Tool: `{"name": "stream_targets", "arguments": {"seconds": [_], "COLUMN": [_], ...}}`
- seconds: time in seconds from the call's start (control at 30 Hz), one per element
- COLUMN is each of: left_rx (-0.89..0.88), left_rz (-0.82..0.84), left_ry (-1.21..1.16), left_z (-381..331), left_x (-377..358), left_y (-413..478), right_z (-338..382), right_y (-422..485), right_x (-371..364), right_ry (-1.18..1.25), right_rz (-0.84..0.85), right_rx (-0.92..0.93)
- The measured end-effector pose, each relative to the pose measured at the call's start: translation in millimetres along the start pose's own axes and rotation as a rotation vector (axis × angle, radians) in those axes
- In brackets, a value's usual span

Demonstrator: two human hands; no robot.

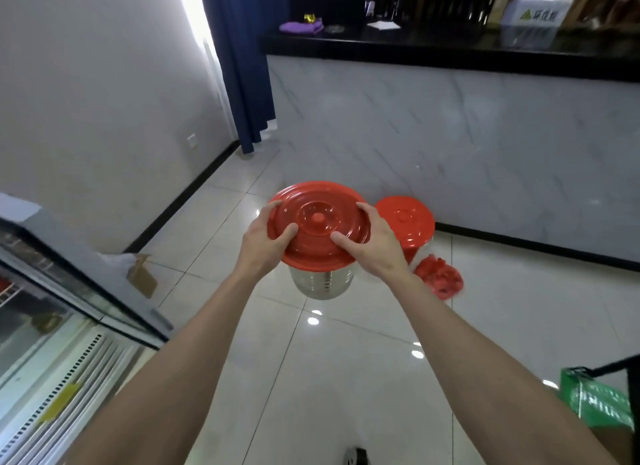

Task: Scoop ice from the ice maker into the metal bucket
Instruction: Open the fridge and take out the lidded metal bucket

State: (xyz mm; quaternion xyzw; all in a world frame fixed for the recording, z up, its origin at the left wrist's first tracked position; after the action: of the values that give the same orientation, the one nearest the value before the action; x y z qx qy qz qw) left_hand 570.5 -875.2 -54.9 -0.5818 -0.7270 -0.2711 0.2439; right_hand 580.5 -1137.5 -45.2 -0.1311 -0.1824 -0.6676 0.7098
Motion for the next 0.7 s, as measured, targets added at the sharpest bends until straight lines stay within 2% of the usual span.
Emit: {"name": "stream_targets", "arguments": {"seconds": [0.4, 0.7], "left_rx": [-0.036, -0.096], "left_rz": [0.037, 0.104], "left_ry": [-0.034, -0.061], "left_z": [-79, -121], "left_x": [-63, -124], "left_y": [184, 370], "right_z": [-21, -41], "right_y": [186, 347], "right_x": [77, 123], "right_ry": [-0.021, -0.040], "right_rz": [-0.063, -0.152], "right_rx": [-0.001, -0.078]}}
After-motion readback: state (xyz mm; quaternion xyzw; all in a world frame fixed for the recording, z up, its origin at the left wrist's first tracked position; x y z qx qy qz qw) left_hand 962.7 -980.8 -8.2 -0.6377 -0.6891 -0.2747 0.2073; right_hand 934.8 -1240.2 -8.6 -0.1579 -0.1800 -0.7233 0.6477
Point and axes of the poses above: each hand's wrist, its own y-axis towards the middle knuckle, its own x-axis out of the back of the hand, z = x × y, the point moved 4 cm from there along y, towards the middle knuckle, and after that the axes turned 9 degrees about y, right-handed, at the moved point
